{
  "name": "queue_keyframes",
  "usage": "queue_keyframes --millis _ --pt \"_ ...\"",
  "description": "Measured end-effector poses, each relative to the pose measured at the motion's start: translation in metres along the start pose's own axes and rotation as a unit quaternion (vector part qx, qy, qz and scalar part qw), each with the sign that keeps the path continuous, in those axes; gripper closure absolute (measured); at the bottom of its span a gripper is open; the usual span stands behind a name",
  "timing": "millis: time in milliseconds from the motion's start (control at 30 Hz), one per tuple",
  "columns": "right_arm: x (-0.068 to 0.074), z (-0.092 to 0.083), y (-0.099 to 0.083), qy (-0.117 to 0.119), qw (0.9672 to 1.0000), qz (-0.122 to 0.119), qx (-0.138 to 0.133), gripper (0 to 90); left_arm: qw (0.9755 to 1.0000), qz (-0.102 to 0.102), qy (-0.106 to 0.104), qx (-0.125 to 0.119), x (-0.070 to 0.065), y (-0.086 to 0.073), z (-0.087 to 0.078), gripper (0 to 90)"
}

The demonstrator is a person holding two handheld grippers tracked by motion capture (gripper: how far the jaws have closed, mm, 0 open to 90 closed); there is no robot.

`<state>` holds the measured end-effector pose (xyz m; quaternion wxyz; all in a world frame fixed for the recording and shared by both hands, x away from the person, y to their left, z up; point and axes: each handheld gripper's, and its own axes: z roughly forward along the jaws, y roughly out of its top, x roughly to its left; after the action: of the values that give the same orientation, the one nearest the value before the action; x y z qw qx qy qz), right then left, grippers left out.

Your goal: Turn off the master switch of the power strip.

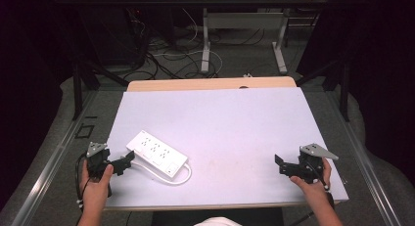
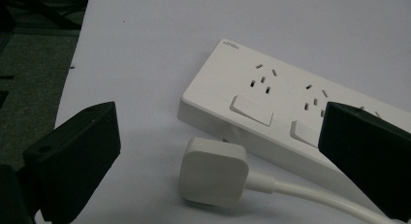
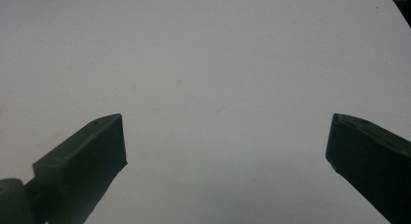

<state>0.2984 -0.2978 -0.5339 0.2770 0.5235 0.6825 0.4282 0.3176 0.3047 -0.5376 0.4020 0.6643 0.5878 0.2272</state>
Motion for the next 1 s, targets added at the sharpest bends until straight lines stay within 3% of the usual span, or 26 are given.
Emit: queue_keyframes --millis 300,1000 --pt "0.0007 0.0002 -0.0001 0.001 1.0 0.004 0.002 0.3 0.9999 -0.011 -0.003 0.006 0.0023 -0.0052 0.0043 1.5" --pt "-0.0014 0.0015 -0.0012 0.002 1.0 0.001 0.005 0.3 0.9999 -0.006 0.001 0.016 0.0041 -0.0093 0.0097 1.5"
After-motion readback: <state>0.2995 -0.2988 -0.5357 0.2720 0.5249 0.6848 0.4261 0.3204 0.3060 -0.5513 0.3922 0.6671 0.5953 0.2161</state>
